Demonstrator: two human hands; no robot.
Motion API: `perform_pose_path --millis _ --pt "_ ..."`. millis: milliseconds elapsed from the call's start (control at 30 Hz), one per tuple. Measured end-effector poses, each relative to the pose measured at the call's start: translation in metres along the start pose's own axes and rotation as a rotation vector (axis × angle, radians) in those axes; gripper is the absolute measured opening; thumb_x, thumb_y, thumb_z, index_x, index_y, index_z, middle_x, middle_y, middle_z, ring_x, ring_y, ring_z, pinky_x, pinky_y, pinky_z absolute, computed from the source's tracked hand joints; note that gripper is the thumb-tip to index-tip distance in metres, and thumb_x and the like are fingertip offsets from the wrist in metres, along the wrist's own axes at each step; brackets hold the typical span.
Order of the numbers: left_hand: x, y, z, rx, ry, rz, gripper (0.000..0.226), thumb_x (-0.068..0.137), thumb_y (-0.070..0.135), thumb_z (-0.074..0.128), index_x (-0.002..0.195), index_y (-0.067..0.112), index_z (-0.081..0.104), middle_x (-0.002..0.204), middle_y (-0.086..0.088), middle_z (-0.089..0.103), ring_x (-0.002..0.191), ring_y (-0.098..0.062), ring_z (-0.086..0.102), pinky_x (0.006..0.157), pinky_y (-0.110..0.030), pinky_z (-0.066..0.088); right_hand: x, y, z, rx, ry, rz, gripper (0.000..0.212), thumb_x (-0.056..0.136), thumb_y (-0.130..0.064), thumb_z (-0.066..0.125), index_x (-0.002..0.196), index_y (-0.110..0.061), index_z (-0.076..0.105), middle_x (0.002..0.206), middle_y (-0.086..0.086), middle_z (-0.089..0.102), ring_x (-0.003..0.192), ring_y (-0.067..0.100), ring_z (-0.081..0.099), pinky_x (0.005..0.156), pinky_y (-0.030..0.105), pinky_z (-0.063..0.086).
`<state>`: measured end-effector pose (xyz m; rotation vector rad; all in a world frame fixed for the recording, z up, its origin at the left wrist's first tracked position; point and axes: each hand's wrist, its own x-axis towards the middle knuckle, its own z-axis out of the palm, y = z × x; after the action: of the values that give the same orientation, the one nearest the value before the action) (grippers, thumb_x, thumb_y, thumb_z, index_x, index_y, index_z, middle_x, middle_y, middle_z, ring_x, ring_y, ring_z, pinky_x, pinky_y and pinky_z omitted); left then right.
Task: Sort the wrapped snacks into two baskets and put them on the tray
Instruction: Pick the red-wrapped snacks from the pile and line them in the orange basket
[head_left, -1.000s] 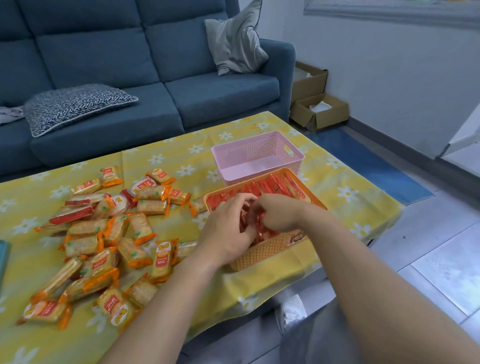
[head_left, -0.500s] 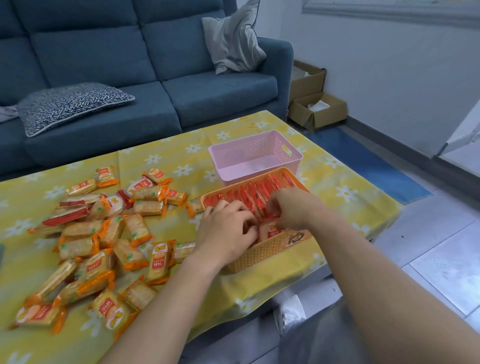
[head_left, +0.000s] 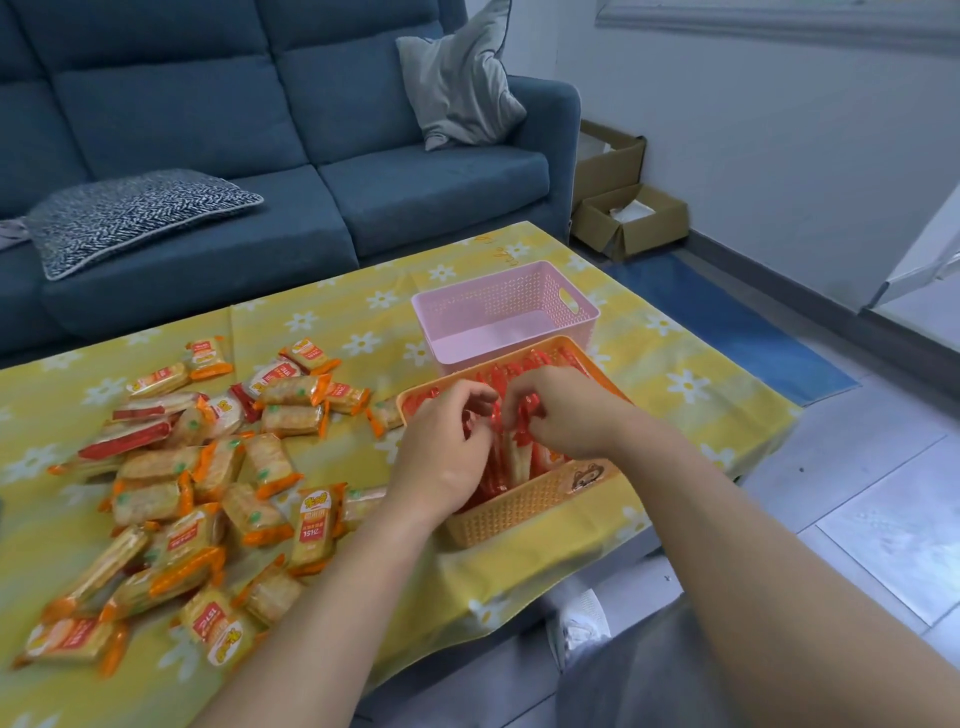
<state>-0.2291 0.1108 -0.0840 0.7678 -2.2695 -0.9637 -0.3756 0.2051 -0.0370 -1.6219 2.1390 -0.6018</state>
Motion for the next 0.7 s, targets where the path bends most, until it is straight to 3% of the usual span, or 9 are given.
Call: perform_pose_path --millis 100,167,233,300,367,433,500,600,700 --pt "0.001 0.003 0.006 -0.027 -0.026 0.029 0.022 0.086 0.026 0.052 0.103 0.04 0.056 0.099 0.019 0.065 0.093 0.001 0.06 0.079 -0.028 0.049 0.007 0.003 0.009 -0.025 0.0 0.02 0.04 0.073 0.01 0.049 0.071 -0.025 0.069 0.076 -0.007 0.068 0.072 0.011 0.06 0.062 0.027 0.047" --pt "0.003 -0.001 0.008 -0.032 -0.051 0.031 0.02 0.089 0.025 0.057 0.104 0.038 0.056 0.101 0.017 0.064 0.095 -0.004 0.061 0.083 -0.034 0.052 0.008 0.005 0.014 -0.008 -0.008 0.039 0.037 0.074 0.009 0.049 0.073 -0.021 0.07 0.073 -0.008 0.065 0.07 0.014 0.06 0.057 0.025 0.044" --pt "0.004 -0.005 0.008 -0.012 -0.079 0.025 0.018 0.09 0.025 0.06 0.104 0.035 0.059 0.102 0.015 0.063 0.096 -0.009 0.06 0.086 -0.041 0.051 0.006 0.007 0.015 0.067 -0.06 0.072 0.036 0.077 0.009 0.047 0.079 -0.016 0.073 0.076 -0.002 0.067 0.069 0.022 0.062 0.055 0.033 0.048" --pt "0.004 -0.006 0.008 0.014 -0.105 0.019 0.016 0.089 0.035 0.057 0.104 0.035 0.061 0.102 0.015 0.064 0.097 -0.012 0.06 0.087 -0.045 0.05 0.002 0.011 0.01 0.171 -0.138 0.108 0.037 0.079 0.011 0.044 0.085 -0.012 0.072 0.089 0.014 0.071 0.074 0.032 0.064 0.064 0.047 0.054" --pt "0.006 -0.005 0.007 0.056 -0.14 0.005 0.02 0.089 0.048 0.05 0.101 0.038 0.063 0.101 0.015 0.064 0.099 -0.017 0.06 0.09 -0.047 0.048 -0.003 0.016 0.003 0.329 -0.173 0.15 0.036 0.082 0.012 0.043 0.087 -0.01 0.071 0.106 0.021 0.069 0.081 0.031 0.065 0.071 0.05 0.057" --pt "0.008 -0.005 0.007 0.139 -0.19 0.002 0.029 0.092 0.057 0.043 0.099 0.041 0.066 0.101 0.016 0.061 0.101 -0.02 0.057 0.093 -0.049 0.045 -0.008 0.02 -0.007 0.508 -0.12 0.208 0.036 0.087 0.013 0.045 0.089 -0.013 0.07 0.119 0.011 0.064 0.095 0.026 0.07 0.078 0.043 0.061" --pt "0.007 -0.004 0.008 0.245 -0.207 0.011 0.033 0.095 0.06 0.042 0.101 0.04 0.067 0.104 0.017 0.061 0.102 -0.019 0.054 0.094 -0.048 0.043 -0.011 0.025 -0.018 0.633 0.025 0.27 0.036 0.089 0.012 0.046 0.094 -0.015 0.068 0.118 0.001 0.06 0.092 0.021 0.074 0.076 0.042 0.064" --pt "0.005 -0.002 0.012 0.214 -0.108 -0.007 0.024 0.086 0.06 0.06 0.101 0.042 0.058 0.098 0.02 0.061 0.096 -0.012 0.056 0.085 -0.041 0.046 -0.014 0.038 -0.028 0.323 0.274 0.256 0.028 0.087 0.004 0.052 0.089 -0.02 0.066 0.101 -0.005 0.066 0.08 0.014 0.071 0.062 0.024 0.059" --pt "0.004 -0.003 0.012 0.301 -0.14 0.017 0.037 0.079 0.046 0.072 0.11 0.047 0.052 0.102 0.019 0.057 0.1 -0.014 0.053 0.086 -0.04 0.045 -0.012 0.043 -0.021 -0.02 0.157 0.228 0.024 0.085 -0.004 0.061 0.093 -0.024 0.071 0.096 -0.007 0.07 0.09 0.014 0.067 0.071 0.022 0.053"
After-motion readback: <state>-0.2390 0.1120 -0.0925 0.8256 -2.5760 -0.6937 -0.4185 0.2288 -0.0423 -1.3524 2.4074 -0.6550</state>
